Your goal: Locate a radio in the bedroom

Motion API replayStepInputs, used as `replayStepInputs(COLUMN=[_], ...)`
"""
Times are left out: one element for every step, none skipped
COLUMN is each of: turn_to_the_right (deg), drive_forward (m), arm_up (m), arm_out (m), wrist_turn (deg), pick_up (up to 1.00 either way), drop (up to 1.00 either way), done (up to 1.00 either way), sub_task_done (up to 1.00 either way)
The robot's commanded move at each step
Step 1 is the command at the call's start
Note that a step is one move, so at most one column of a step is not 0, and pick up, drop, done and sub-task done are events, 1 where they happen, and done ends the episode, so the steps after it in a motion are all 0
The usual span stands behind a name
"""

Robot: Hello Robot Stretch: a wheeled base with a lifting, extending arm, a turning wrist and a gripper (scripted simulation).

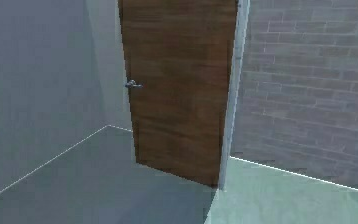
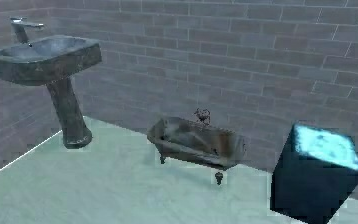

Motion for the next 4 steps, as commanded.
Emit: replayStepInputs(turn_to_the_right=[-45.0,-18.0,0.0,6.0], drive_forward=[0.00,0.00,0.90,0.00], arm_up=[0.00,0.00,0.00,0.00], arm_out=[0.00,0.00,0.00,0.00], wrist_turn=[0.0,0.0,0.0,0.0], pick_up=[0.00,0.00,0.00,0.00], drop=[0.00,0.00,0.00,0.00], done=[0.00,0.00,0.00,0.00], sub_task_done=[0.00,0.00,0.00,0.00])
